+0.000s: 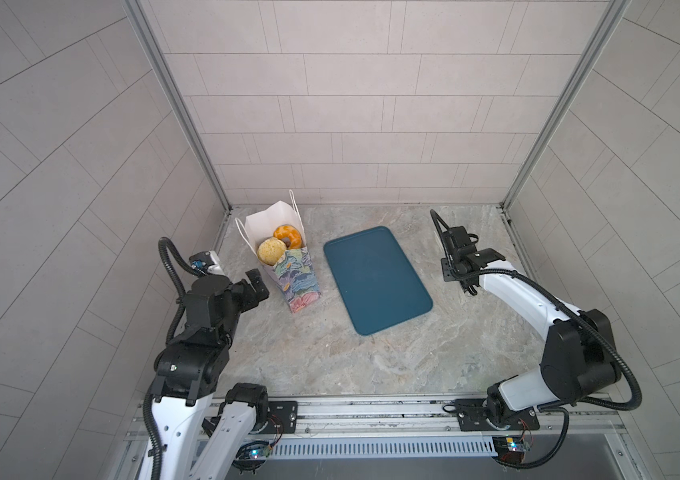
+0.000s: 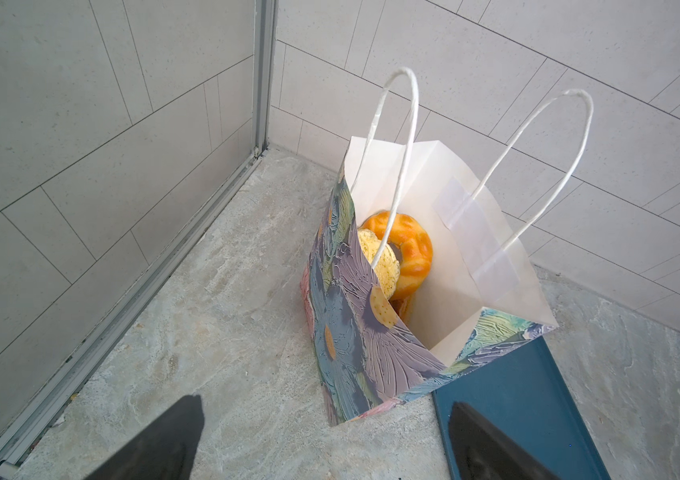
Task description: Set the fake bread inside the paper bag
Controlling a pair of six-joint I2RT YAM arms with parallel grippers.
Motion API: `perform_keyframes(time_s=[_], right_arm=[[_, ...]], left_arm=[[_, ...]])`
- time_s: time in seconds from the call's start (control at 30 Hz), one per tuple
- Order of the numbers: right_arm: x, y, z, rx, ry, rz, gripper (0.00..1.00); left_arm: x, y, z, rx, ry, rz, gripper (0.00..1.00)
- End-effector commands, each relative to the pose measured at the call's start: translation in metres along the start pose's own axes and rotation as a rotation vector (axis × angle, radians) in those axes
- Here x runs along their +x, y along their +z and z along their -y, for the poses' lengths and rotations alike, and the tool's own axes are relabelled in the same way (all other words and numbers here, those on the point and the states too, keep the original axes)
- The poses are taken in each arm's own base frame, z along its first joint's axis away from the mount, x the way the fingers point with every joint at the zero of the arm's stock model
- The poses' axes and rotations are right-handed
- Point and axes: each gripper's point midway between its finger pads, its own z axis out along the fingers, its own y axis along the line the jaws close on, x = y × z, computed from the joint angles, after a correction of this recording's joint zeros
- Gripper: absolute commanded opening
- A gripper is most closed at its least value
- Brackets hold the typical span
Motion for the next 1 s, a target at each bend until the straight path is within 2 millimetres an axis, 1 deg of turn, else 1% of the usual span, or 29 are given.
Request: perform_keyframes(time_s=[0.0,0.27,0.37,0.5,0.63,0.8,0.93,0.97], right_arm=[[-0.009,0.01,-0.007,-0.02,0.093,0.029,0.6],[0.001,0.039,-0.02,-0.07,0.144,-0.042,0.6],[0.005,0.049,-0.026,-0.09,0.144,-0.063,0.6],[0.008,0.064,-0.029,-0.09,0.141,-0.099,0.61],[0.011,0.076,-0.032,-0.099,0.155,-0.124,0.63],[0.019,0.088,-0.035,-0.094,0.147,-0.162,0.68],[0.024,0.091,-0.037,-0.105,0.151,-0.187,0.71],[0.025,0.091,-0.036,-0.105,0.155,-0.189,0.74]], left_arm=[[0.004,-0.002,-0.006,-0.025,-0.005,0.0,1.0],[0.003,-0.005,-0.011,-0.047,-0.01,0.012,1.0],[0.004,-0.004,-0.016,-0.072,-0.014,0.017,1.0],[0.008,-0.003,-0.029,-0.138,-0.028,0.017,1.0],[0.011,-0.003,-0.04,-0.195,-0.04,0.026,1.0],[0.021,0.003,-0.056,-0.288,-0.043,0.017,1.0],[0.03,0.01,-0.064,-0.335,-0.048,0.005,1.0],[0.031,0.011,-0.066,-0.344,-0.052,0.006,1.0]])
